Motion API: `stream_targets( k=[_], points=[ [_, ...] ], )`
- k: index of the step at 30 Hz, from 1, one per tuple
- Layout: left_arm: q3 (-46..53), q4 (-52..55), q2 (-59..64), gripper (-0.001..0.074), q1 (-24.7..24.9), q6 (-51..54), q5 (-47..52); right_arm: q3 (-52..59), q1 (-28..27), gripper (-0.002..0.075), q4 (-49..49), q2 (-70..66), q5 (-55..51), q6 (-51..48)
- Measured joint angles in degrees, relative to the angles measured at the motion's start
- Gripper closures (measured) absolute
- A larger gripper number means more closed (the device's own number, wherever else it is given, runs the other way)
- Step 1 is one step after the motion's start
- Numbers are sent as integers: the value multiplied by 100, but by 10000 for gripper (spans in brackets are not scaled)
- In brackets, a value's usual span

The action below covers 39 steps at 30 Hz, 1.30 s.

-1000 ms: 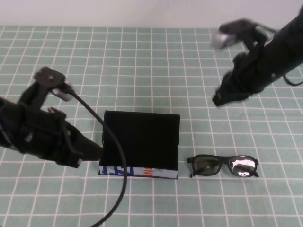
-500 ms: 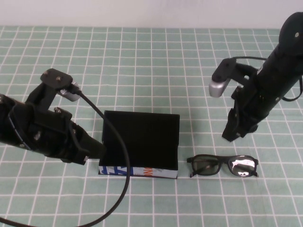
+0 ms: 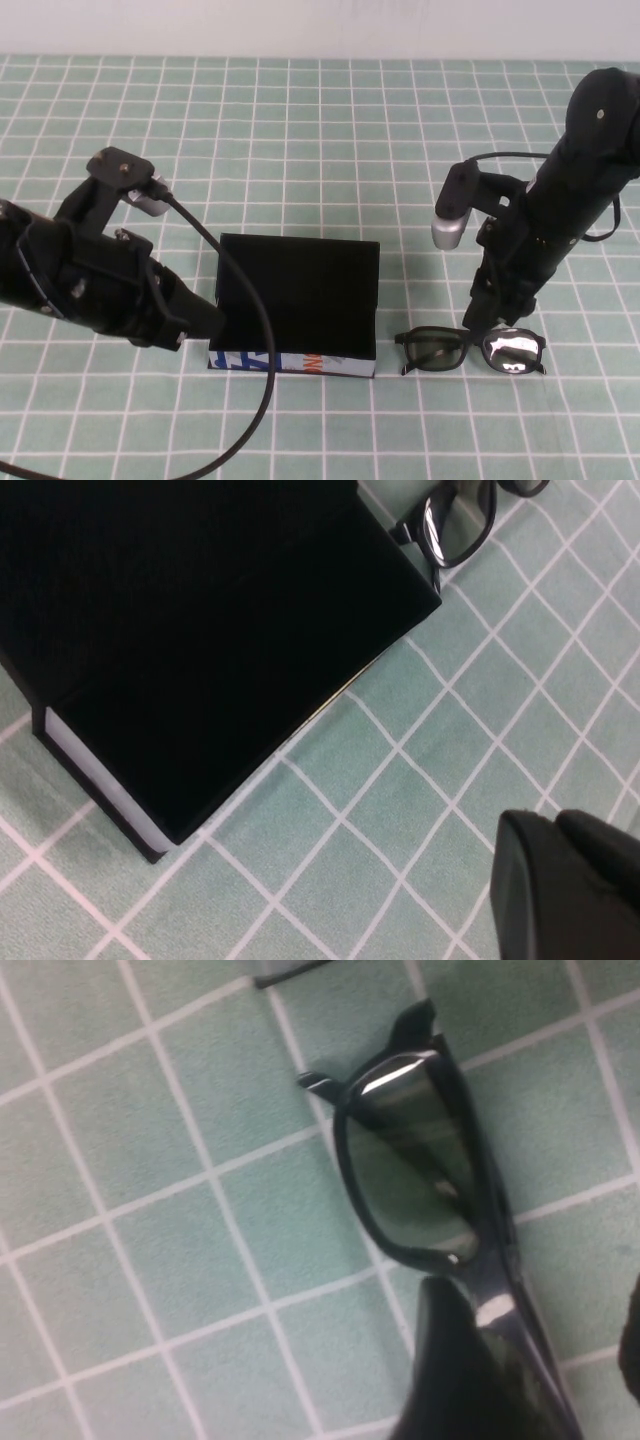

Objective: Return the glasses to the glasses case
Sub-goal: Pick up the glasses from the table

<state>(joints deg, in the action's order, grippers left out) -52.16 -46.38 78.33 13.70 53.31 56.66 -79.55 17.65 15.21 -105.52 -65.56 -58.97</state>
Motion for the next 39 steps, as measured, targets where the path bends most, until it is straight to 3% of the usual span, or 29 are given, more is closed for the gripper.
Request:
stream_targets(
  k=[39],
  points=[
    [0,-9,0,737,0,0,146,0,8,404,82,-611,324,-314]
  ],
)
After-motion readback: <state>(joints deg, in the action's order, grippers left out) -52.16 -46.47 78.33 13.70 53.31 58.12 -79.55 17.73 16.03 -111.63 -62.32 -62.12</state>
